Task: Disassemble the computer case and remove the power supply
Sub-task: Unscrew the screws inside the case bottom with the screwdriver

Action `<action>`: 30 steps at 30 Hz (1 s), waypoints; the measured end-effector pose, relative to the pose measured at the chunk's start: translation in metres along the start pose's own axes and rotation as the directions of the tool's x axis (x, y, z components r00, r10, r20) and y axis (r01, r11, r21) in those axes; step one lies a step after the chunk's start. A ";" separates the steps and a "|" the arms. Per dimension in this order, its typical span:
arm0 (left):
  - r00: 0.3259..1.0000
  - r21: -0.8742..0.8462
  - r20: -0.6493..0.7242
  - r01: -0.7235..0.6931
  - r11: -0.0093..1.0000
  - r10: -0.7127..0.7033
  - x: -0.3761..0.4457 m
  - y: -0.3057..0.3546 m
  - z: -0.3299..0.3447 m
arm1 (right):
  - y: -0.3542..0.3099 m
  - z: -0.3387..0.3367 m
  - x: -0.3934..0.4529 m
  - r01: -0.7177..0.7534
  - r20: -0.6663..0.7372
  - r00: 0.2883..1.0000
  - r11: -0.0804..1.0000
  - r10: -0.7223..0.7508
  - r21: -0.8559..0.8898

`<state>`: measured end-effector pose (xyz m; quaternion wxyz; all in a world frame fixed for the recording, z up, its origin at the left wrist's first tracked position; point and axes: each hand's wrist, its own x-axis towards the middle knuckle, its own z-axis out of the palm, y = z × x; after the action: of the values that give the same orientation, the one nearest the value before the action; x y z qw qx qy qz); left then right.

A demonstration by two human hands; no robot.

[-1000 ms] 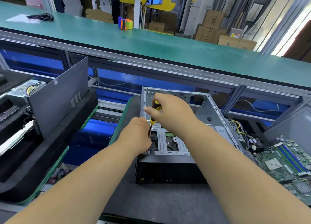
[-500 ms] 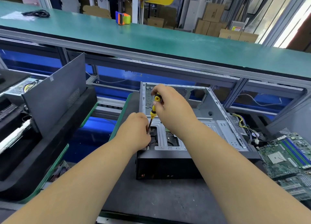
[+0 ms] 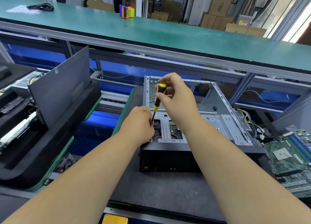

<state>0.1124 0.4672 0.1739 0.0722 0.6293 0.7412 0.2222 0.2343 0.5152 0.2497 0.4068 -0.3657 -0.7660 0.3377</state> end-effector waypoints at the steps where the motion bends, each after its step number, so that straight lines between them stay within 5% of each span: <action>1: 1.000 -0.001 -0.010 -0.011 1.000 0.011 -0.001 0.000 0.001 | 0.001 -0.001 0.000 0.005 0.008 1.000 0.999 -0.006 0.034; 13: 0.998 -0.023 -0.049 -0.044 0.999 0.043 -0.005 -0.001 -0.002 | 0.004 0.004 0.002 0.106 -0.049 0.993 0.993 -0.103 0.058; 23: 0.998 0.115 -0.026 0.054 0.992 -0.051 0.000 0.012 -0.007 | 0.005 -0.002 0.002 0.017 0.159 0.986 0.973 -0.055 0.231; 30: 0.997 0.189 -0.030 0.070 0.979 -0.065 0.002 0.019 -0.004 | 0.005 0.002 -0.001 0.039 -0.066 0.998 0.974 -0.024 0.223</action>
<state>0.1272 0.4700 0.1857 0.0106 0.6051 0.7808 0.1553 0.2346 0.5162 0.2442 0.4747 -0.3156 -0.7155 0.4040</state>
